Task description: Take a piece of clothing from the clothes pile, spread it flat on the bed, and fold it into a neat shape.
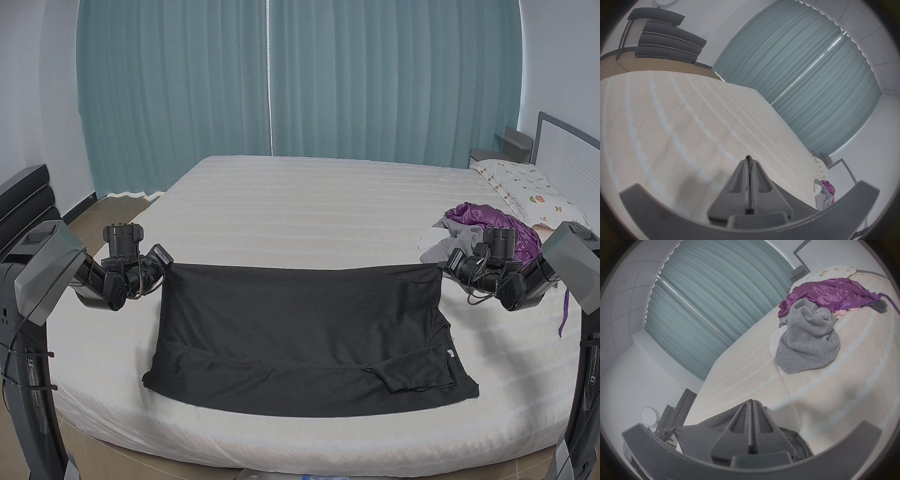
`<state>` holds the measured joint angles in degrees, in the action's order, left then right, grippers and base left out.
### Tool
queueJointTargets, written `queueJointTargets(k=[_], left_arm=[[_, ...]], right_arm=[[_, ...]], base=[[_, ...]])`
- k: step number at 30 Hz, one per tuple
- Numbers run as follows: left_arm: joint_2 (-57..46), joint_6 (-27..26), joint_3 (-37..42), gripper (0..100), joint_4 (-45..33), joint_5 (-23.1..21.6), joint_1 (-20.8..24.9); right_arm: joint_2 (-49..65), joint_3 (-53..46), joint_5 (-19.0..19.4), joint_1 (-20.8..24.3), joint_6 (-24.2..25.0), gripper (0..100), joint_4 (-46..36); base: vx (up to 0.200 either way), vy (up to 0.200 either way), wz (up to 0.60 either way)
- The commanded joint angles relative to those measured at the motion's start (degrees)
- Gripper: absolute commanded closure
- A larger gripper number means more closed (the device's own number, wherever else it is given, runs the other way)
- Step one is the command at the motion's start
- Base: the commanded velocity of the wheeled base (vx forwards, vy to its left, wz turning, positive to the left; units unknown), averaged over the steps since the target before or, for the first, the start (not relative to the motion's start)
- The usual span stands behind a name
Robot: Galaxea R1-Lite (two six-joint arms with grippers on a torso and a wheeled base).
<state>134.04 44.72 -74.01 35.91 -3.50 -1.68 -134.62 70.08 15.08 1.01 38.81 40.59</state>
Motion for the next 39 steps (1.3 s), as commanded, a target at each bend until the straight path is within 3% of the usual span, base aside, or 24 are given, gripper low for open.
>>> queueJointTargets(k=[1, 18, 28, 39], left_arm=[[0.79, -0.15, 0.44, 100, -0.14, -0.02, -0.16], [-8.18, -6.39, 16.62, 100, 0.39, -0.46, -0.34], [-10.11, -8.59, 25.93, 100, 1.18, -0.63, -0.34], [-7.74, -8.42, 32.96, 100, 9.79, -0.9, 0.8]], right_arm=[[-0.2, -0.83, 0.04, -0.05, 0.12, 100, -0.25], [10.08, -16.65, 4.17, -2.42, -1.02, 100, -2.1], [12.01, -28.25, 5.75, -3.65, -9.9, 100, -1.48], [9.38, -30.36, 6.01, -2.95, -12.54, 100, -1.4]], base=[[0.0, 0.0, 0.0], [0.0, 0.0, 0.0], [0.0, 0.0, 0.0], [0.0, 0.0, 0.0]])
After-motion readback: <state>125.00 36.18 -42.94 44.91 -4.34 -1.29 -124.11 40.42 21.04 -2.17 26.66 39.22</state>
